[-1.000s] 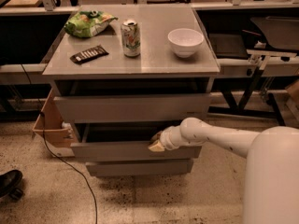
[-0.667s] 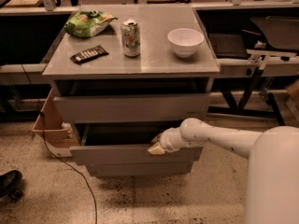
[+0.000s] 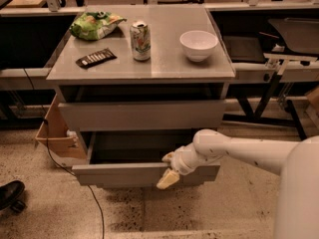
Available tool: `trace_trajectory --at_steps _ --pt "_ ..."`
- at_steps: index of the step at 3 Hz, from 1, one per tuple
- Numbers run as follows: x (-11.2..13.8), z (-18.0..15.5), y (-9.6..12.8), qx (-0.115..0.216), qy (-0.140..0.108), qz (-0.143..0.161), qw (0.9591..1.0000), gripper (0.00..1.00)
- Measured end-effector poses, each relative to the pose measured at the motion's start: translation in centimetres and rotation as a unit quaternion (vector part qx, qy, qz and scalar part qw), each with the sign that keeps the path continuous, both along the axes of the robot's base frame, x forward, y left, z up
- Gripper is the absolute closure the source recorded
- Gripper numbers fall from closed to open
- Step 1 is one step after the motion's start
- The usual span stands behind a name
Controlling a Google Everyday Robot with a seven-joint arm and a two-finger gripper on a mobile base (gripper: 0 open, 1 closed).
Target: Open middle drawer
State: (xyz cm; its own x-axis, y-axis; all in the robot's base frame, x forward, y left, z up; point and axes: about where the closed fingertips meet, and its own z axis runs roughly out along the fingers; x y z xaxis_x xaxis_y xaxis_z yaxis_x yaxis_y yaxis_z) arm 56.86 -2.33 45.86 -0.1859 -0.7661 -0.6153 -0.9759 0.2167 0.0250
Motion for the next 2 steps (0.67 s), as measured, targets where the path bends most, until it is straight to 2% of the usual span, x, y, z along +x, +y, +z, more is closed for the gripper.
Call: trace_trajectory --at_steps 1,2 --pt "-6.7 1.5 -0.2 -0.016 0.056 0.051 0.9970 0.00" --pt "-9.9 2.8 -0.7 -0.021 0.074 0.065 0.9949 0.00"
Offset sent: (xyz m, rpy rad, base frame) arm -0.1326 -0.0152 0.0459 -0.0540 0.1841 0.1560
